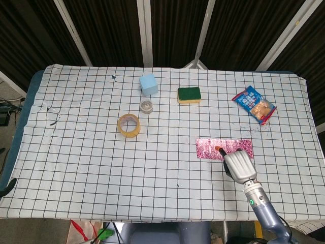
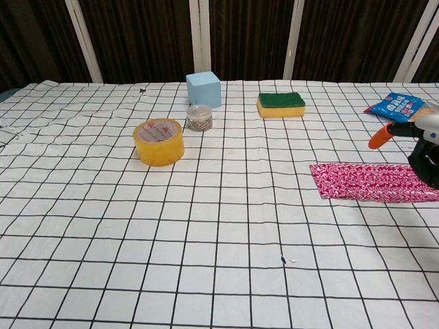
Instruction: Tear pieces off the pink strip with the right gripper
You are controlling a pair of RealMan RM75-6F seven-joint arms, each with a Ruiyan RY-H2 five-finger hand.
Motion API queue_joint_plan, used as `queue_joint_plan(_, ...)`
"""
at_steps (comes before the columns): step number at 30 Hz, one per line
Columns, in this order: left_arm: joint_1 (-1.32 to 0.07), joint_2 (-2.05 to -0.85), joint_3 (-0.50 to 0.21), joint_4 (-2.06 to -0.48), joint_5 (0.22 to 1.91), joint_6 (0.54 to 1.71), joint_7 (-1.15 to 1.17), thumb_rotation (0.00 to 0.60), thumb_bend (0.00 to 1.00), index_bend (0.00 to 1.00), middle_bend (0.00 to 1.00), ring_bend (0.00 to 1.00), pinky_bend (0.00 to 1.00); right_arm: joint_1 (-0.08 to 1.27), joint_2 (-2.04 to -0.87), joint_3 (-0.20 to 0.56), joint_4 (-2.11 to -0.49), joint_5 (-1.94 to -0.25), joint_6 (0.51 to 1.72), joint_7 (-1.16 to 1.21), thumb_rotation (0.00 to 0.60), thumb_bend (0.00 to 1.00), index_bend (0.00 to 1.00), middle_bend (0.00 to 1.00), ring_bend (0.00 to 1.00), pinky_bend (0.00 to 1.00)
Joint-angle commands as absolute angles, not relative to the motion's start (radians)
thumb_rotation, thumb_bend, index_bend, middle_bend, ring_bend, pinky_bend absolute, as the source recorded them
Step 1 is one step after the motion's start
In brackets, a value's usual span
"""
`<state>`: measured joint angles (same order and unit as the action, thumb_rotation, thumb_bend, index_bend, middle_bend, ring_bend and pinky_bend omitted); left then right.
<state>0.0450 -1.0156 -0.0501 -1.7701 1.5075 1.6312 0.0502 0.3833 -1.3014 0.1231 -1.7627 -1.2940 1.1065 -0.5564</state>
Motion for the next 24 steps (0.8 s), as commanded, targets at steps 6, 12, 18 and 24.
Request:
queue_joint_plan(6, 0.04, -1.024, -0.05, -1.773, 1.504, 1.623, 0.075, 0.6, 0.36, 0.16, 0.0, 0.0, 0.1, 0.438, -1.352, 0.132, -1.758, -1.208, 1.071, -0.655, 0.6, 0.8, 0.25, 0.82, 0.75, 0.62)
queue_joint_plan(12, 0.038, -1.027, -0.052, -1.776, 1.498, 1.62, 0.085, 0.6, 0.36, 0.16, 0.0, 0.0, 0.1, 0.488, -1.382, 0.15, -1.758, -1.121, 1.045, -0.705, 0.6, 0.83, 0.25, 0.82, 0.75, 0.62)
queue_joint_plan(18, 0.038, -1.025, -0.054, -1.775, 1.491, 1.62, 0.082, 0.6, 0.36, 0.16, 0.0, 0.0, 0.1, 0.52, -1.411, 0.149, -1.753, -1.076, 1.053, -0.744, 0.6, 0.83, 0.25, 0.82, 0.75, 0.62)
queue_joint_plan(24, 0.037, -1.026, -0.054, -1.775, 1.491, 1.618, 0.084, 0.6, 0.36, 0.16, 0.0, 0.0, 0.1, 0.548, -1.43, 0.139, -1.748, -1.023, 1.047, -0.782, 0.6, 0.83, 0.25, 0.82, 0.75, 0.62)
